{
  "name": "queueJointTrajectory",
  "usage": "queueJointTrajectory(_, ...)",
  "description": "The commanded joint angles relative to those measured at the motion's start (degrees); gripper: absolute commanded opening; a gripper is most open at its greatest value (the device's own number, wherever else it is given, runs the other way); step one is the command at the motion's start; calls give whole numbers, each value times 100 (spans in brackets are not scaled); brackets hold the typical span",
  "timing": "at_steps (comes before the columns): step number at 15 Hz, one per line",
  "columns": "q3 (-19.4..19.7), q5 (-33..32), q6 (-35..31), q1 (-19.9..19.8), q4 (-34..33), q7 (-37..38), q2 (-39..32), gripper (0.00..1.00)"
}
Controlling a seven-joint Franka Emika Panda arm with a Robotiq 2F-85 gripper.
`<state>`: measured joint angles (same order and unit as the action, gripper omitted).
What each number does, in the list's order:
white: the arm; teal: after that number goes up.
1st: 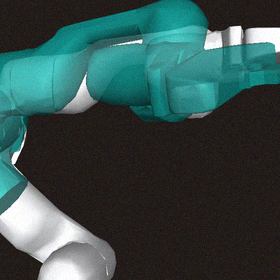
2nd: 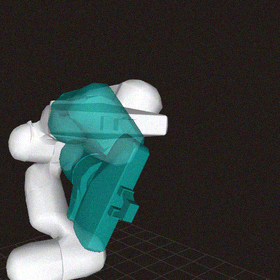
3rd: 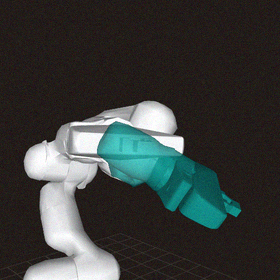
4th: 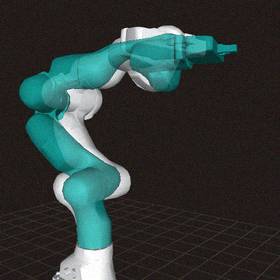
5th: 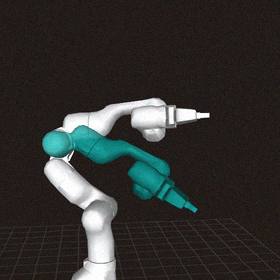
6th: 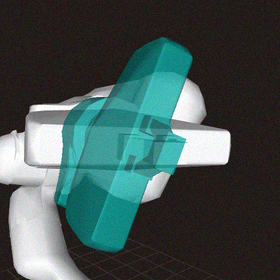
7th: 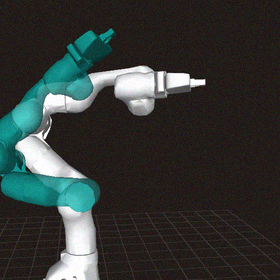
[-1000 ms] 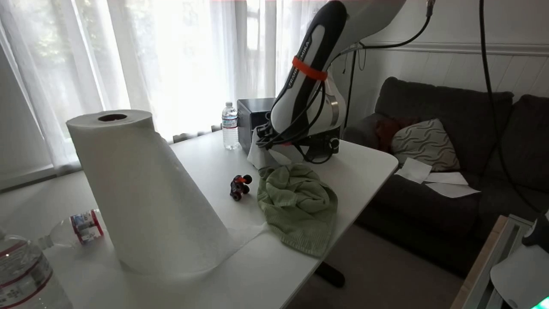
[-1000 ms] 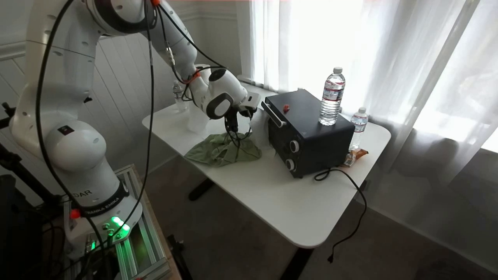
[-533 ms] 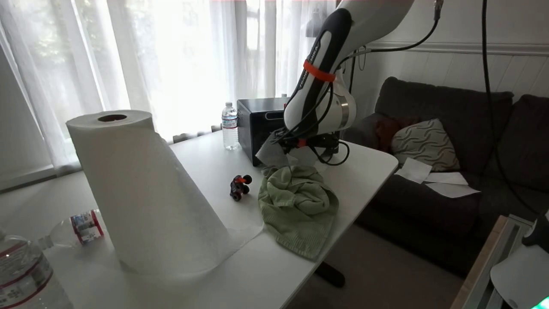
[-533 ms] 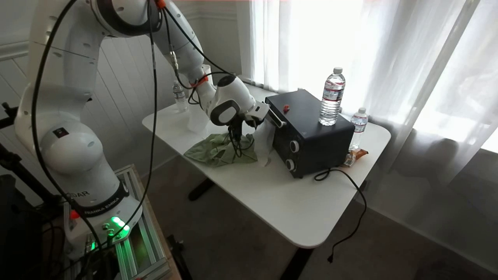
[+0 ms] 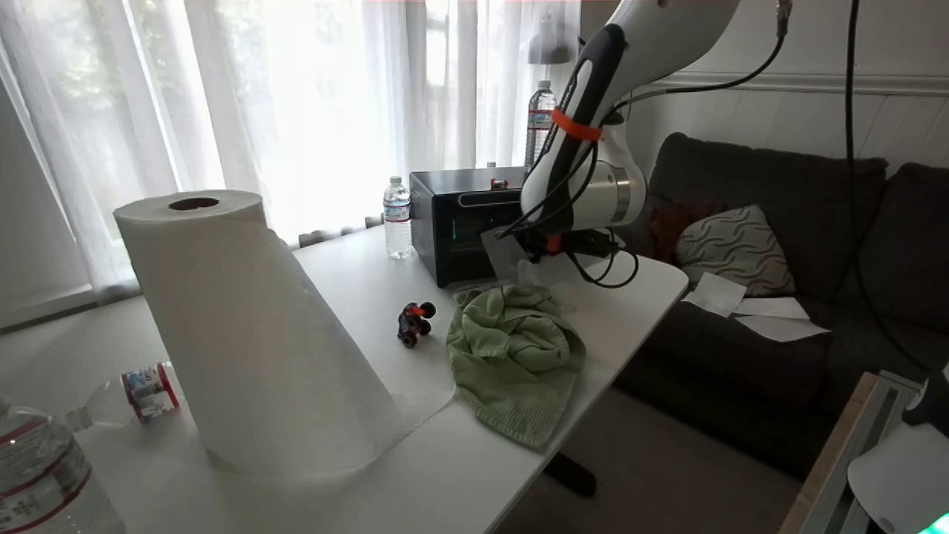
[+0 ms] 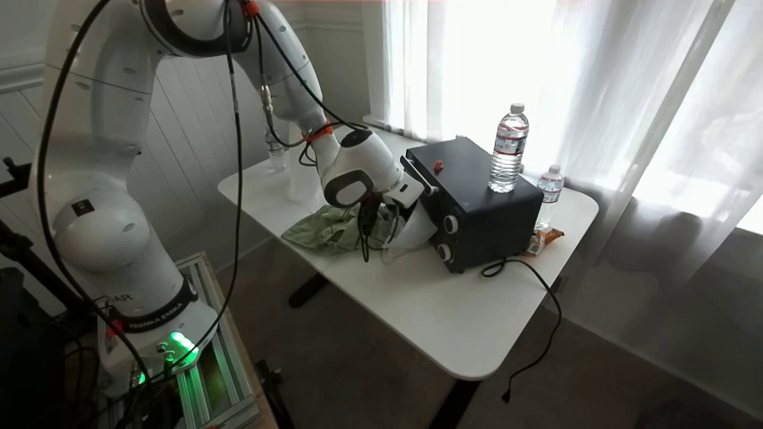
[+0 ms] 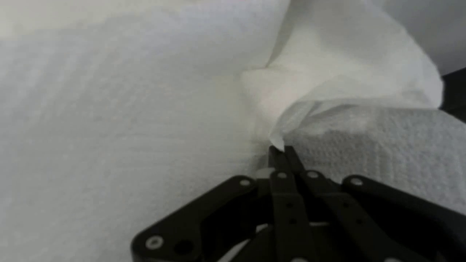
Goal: Use the paper towel in front of the microwave to wipe the microwave door
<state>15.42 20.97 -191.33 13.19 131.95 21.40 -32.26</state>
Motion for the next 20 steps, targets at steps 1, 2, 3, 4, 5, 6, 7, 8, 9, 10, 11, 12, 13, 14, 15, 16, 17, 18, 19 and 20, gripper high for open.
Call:
queueJointTrajectory(1, -84, 272, -292, -301, 284, 3, 312, 0)
queueJointTrajectory(2, -95, 320, -375, -359, 334, 3, 372, 0)
queueJointTrajectory(3, -104, 374, -457, -401, 384, -2, 441, 0)
queueJointTrajectory(4, -83, 420, -536, -406, 432, -17, 505, 0)
queueJointTrajectory(5, -129, 436, -591, -462, 471, -31, 583, 0)
queueJointTrajectory(6, -251, 399, -691, -555, 512, -52, 673, 0)
queueJointTrajectory(7, -342, 363, -770, -615, 538, -66, 737, 0)
queueJointTrajectory(8, -432, 325, -862, -652, 570, -93, 808, 0)
queueJointTrajectory(9, -538, 300, -948, -698, 599, -103, 868, 0)
queueJointTrajectory(10, -642, 276, -965, -719, 624, -122, 912, 0)
queueJointTrajectory(11, -727, 259, -964, -725, 618, -149, 891, 0)
queueJointTrajectory(12, -801, 249, -1008, -720, 605, -176, 863, 0)
queueJointTrajectory(13, -902, 221, -1018, -734, 582, -193, 862, 0)
queueJointTrajectory(14, -987, 199, -1048, -721, 560, -217, 859, 0)
queueJointTrajectory(15, -1070, 177, -1061, -714, 544, -241, 869, 0)
queueJointTrajectory(16, -1164, 151, -1062, -707, 518, -257, 881, 0)
queueJointTrajectory(17, -1237, 130, -1048, -700, 501, -285, 903, 0)
queueJointTrajectory(18, -1324, 103, -1019, -702, 469, -296, 913, 0)
queueJointTrajectory(19, -1393, 78, -984, -692, 431, -321, 904, 0)
queueJointTrajectory(20, -1467, 43, -941, -700, 393, -340, 897, 0)
